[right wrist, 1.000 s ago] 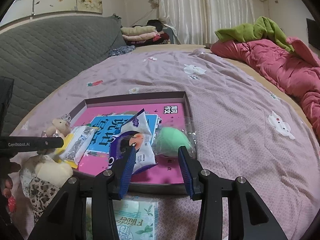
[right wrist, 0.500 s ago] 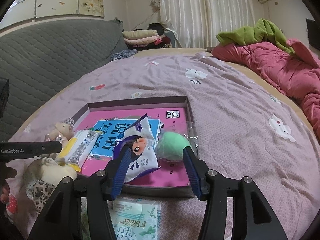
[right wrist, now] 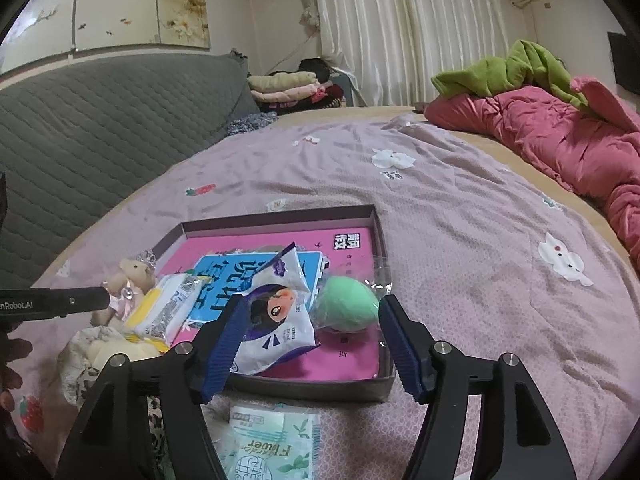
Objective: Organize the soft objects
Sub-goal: 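Move both open grippers back to the scrunchies beside the box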
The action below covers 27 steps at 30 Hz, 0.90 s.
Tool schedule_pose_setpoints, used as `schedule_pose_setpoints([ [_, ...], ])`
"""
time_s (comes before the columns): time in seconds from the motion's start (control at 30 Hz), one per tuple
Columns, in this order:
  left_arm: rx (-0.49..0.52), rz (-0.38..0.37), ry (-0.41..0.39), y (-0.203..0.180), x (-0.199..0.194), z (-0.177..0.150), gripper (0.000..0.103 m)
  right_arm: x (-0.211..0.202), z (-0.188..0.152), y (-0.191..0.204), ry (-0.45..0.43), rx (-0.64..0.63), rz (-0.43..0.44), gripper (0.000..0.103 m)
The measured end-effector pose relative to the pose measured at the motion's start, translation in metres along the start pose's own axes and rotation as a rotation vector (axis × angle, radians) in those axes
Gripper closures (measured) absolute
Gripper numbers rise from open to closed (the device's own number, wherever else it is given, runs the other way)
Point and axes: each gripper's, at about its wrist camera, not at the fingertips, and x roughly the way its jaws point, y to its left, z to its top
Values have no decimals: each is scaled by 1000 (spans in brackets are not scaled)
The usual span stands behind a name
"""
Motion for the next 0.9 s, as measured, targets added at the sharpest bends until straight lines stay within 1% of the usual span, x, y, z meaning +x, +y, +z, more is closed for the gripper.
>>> schedule_pose_setpoints([
  [0.07, 2, 3, 0, 1, -2, -2, 55, -5, 2, -2, -25, 8, 6, 29],
  [0.17, -2, 7, -1, 2, -4, -4, 55, -12, 3, -3, -56, 15, 17, 28],
  [0.27, -21, 0, -5, 3, -6, -5, 55, -13, 3, 0, -59, 7, 27, 28],
  [0.37, -16, -6, -4, 1, -9, -7, 55, -15, 2, -2, -64, 15, 29, 28],
  [0.57, -6, -5, -10, 1, -17, -11, 55, -30, 3, -17, -141, 70, 22, 25],
  [0.67, -14, -6, -13, 5, -21, -11, 55, -36, 4, -18, -161, 68, 32, 25],
  [0.8, -22, -3, -19, 10, -28, -13, 55, -45, 4, -17, -201, 88, 68, 25],
  [0.87, -22, -3, -19, 11, -30, -14, 55, -51, 5, -16, -228, 80, 65, 25],
  [0.9, -22, -2, -19, 12, -31, -14, 55, -53, 5, -14, -225, 72, 67, 25],
])
